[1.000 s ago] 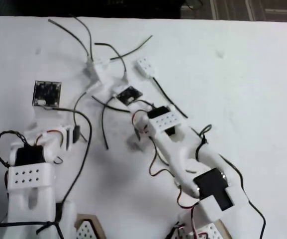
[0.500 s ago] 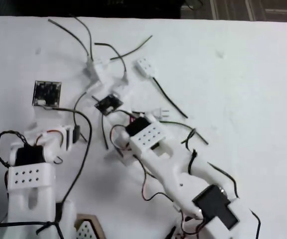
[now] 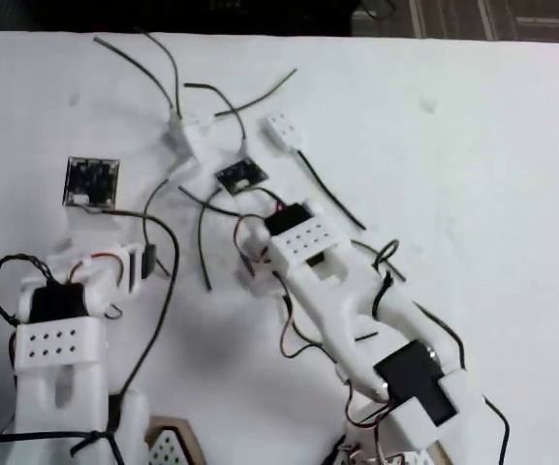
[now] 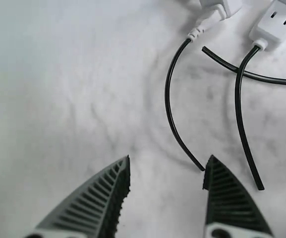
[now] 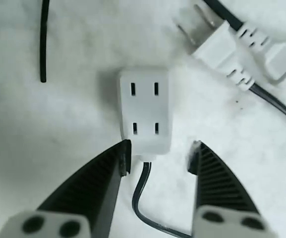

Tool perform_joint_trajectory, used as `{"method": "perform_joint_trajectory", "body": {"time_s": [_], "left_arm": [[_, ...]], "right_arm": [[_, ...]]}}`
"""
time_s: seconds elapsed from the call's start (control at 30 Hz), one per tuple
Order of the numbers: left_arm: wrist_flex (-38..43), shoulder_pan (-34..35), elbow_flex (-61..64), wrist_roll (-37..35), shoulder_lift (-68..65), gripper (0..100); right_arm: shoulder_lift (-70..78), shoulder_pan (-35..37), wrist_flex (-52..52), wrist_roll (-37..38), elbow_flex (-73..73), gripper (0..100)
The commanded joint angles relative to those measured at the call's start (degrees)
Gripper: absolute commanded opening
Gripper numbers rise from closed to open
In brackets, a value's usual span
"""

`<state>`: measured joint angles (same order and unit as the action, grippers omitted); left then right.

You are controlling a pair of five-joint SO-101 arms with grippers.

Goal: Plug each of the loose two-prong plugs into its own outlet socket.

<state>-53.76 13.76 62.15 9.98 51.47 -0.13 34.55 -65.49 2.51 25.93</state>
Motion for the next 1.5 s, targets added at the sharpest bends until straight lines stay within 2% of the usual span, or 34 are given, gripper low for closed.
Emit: {"method": "perform_joint_trajectory", "body": {"time_s": [0.0,0.1,0.27,0.43,0.6,0.9,1.03,1.1,1.3,1.47], "left_arm": [[0.7,0.4,-0.18,-0.18,1.19,24],[0.7,0.31,-0.18,-0.18,1.19,24],[0.7,0.31,-0.18,-0.18,1.19,24],[0.7,0.31,-0.18,-0.26,1.19,24],[0.7,0.31,-0.18,-0.35,1.19,24],[0.88,0.48,-0.18,-0.44,1.19,24],[0.97,0.57,-0.35,-0.44,1.19,24],[0.97,0.57,-0.35,-0.44,1.19,24],[0.79,0.66,-0.26,-0.53,1.19,24],[0.7,1.36,-0.26,-0.53,1.19,24]], "right_arm": [[-0.84,-1.71,0.13,-0.44,-1.93,18.0],[-0.84,-4.26,-3.82,-0.26,-2.64,16.6],[-2.07,-6.29,-9.63,9.14,-2.81,1.2],[-4.0,-6.2,-8.66,12.31,3.69,1.9],[-1.63,-2.68,-2.51,17.32,11.78,1.9],[-0.84,13.32,-1.71,16.79,12.75,1.9],[-0.84,19.65,-1.98,8.62,7.74,1.9],[-0.84,19.82,-2.77,5.98,4.22,1.9],[-2.15,14.9,-8.92,5.45,-2.55,1.9],[-12.26,11.12,-11.56,5.45,-3.08,1.9]]}}
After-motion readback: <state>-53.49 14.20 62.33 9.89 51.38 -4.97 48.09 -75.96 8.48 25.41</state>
